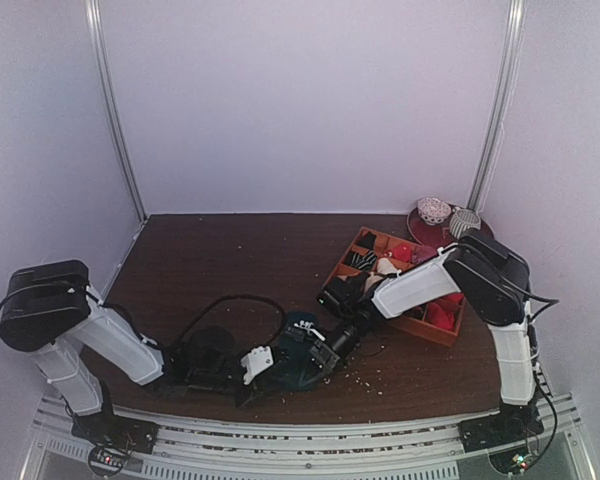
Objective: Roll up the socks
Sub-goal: Roll a pair of socks at the center of the board.
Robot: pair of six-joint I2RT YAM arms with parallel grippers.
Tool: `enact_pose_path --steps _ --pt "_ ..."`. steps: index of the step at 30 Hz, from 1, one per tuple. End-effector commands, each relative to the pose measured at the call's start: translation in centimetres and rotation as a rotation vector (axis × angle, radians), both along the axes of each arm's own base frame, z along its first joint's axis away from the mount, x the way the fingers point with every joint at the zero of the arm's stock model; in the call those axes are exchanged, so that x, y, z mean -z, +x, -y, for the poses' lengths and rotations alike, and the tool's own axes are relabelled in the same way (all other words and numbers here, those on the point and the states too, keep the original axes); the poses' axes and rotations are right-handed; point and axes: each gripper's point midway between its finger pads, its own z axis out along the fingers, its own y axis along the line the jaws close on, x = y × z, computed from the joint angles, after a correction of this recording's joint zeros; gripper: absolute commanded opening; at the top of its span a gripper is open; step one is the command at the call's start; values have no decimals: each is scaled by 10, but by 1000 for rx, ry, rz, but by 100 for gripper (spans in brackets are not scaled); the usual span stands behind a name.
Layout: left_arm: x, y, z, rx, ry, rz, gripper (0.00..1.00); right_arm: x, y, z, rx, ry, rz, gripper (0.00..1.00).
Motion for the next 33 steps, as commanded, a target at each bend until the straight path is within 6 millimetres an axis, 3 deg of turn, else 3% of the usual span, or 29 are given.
enact_pose_path --steps 1,5,9,11,15,22,33 --pt "8 -5 1 -26 44 -87 0 7 4 9 31 -62 58 16" --pt "16 2 -12 -131 177 -204 0 -51 22 2 82 111 304 25" --pt "21 -4 -29 -182 259 -408 0 -115 27 13 171 346 630 31" --pt "22 -5 -38 -203 248 -518 0 -118 15 24 169 403 796 34" --pt "31 -9 -52 -211 248 -656 0 -103 -14 28 11 399 1112 42" --pt "46 -17 -42 -134 284 -734 0 -75 -17 16 -168 282 1444 52" --pt "53 -21 -45 -117 312 -746 0 -16 -10 -3 -366 175 1442 54"
